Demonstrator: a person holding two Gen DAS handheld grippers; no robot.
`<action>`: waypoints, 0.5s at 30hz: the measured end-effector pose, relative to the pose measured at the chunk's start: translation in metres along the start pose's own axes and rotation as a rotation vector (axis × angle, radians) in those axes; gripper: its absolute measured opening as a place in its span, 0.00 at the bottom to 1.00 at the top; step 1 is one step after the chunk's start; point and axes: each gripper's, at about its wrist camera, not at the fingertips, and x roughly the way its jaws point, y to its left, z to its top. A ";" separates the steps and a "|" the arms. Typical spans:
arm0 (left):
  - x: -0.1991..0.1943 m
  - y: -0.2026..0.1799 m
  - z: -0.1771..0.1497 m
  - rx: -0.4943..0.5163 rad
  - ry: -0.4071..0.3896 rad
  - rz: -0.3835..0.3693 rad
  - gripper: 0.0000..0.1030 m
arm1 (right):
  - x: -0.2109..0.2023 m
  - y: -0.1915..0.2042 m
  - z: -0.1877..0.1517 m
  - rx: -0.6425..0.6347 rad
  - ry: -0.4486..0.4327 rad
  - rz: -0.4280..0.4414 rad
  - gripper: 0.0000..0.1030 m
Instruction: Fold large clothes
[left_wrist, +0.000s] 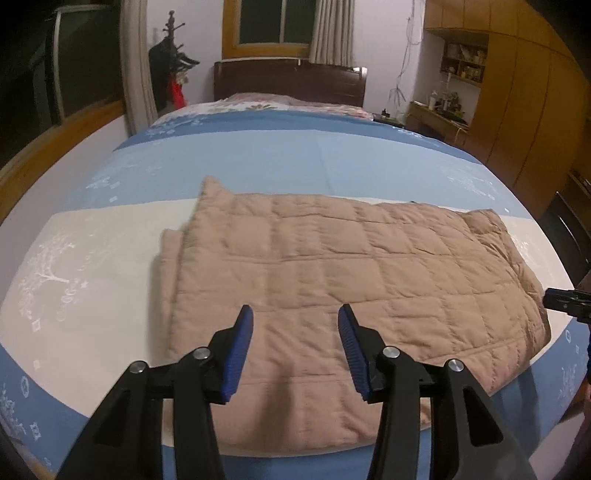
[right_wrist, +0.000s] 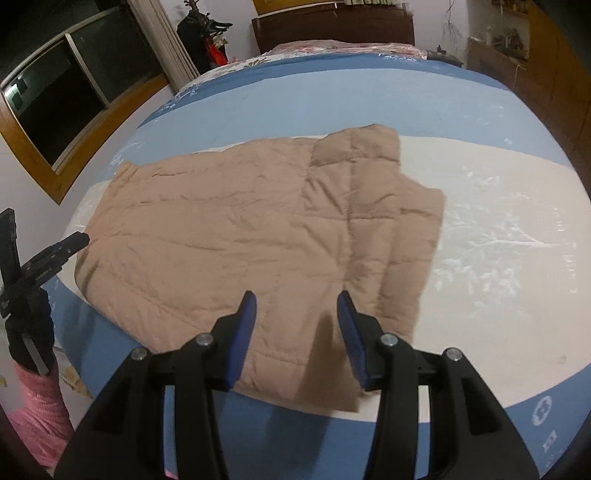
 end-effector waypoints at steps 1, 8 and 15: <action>0.004 -0.005 -0.001 -0.002 0.005 -0.006 0.47 | 0.004 0.001 0.000 0.001 0.005 -0.002 0.44; 0.023 -0.016 -0.008 0.014 0.034 0.007 0.47 | 0.019 -0.011 -0.004 0.008 0.036 -0.029 0.35; 0.042 -0.009 -0.016 -0.003 0.076 0.017 0.47 | 0.038 -0.025 -0.008 0.035 0.061 -0.012 0.29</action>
